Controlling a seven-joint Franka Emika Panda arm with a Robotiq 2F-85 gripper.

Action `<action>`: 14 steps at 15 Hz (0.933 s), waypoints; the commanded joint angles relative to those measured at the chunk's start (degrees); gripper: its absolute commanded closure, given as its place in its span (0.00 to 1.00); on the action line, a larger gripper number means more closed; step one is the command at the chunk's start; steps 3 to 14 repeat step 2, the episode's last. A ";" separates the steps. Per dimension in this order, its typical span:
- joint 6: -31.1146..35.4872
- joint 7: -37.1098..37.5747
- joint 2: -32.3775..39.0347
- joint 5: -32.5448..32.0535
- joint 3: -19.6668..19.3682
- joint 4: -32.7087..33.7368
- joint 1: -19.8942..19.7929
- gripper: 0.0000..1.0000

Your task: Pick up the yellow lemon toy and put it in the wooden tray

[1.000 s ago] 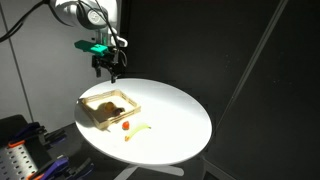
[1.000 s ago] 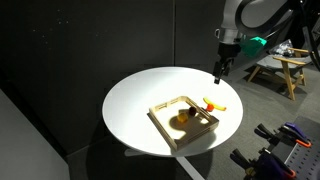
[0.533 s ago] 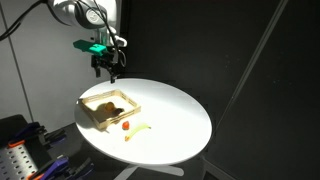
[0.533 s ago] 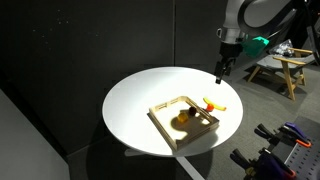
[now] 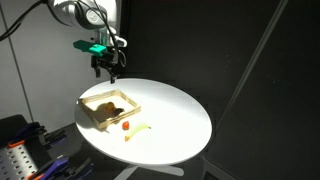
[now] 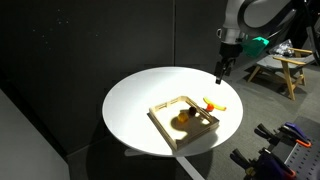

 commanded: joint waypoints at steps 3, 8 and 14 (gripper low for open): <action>-0.12 -0.04 0.00 0.07 0.43 0.07 -0.42 0.00; -0.12 -0.04 0.00 0.07 0.43 0.07 -0.42 0.00; -0.12 -0.04 0.00 0.07 0.43 0.07 -0.42 0.00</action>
